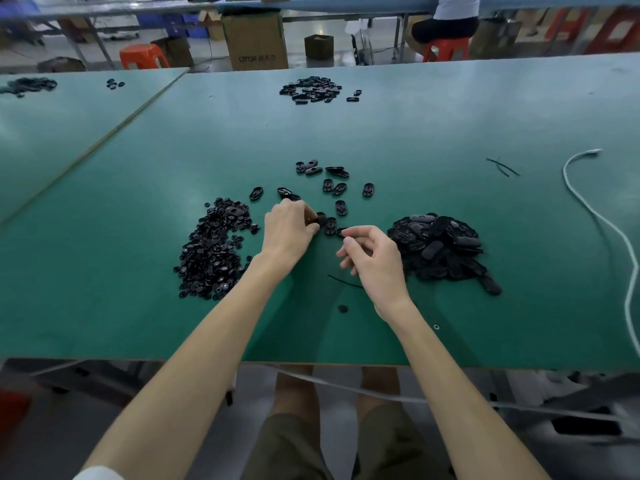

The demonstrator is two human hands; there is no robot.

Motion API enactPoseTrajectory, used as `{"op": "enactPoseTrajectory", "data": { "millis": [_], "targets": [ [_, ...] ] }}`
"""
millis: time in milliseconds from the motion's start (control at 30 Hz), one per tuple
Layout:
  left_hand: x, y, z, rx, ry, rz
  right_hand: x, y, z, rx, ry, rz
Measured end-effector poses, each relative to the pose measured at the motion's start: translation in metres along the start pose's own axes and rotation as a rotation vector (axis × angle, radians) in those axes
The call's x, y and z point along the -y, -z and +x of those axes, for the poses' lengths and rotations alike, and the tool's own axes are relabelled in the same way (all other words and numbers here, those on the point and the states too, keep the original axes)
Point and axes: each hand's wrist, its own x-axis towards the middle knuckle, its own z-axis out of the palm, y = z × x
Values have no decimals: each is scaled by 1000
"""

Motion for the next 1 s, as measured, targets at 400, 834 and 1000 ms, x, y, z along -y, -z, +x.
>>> {"op": "enactPoseTrajectory", "data": {
  "millis": [400, 834, 1000],
  "targets": [
    [-4, 8, -31, 152, -21, -608, -1, 2, 2, -20, 24, 60],
    [33, 35, -29, 48, -86, -227, 2, 1, 1, -7, -10, 154],
    [67, 46, -3, -84, 39, 81, 2, 1, 1, 10, -8, 135]
  ]
}}
